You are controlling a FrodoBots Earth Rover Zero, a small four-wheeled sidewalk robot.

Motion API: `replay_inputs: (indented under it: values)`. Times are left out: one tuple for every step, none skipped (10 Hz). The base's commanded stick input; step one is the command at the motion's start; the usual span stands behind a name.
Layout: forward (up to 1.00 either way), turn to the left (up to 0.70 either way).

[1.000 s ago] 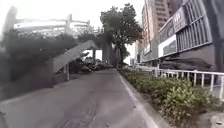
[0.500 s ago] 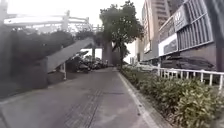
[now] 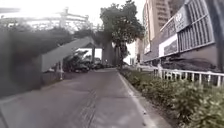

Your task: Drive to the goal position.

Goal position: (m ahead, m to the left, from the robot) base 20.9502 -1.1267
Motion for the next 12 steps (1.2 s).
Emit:
replay_inputs:
  values:
    - [0.45,0.0]
    - [0.45,0.0]
    - [0.45,0.0]
    - [0.45,0.0]
    - [0.45,0.0]
    - [0.45,0.0]
    - [0.45,0.0]
    - [0.45,0.0]
    - [0.45,0.0]
    - [0.45,0.0]
    - [0.45,0.0]
    - [0.45,0.0]
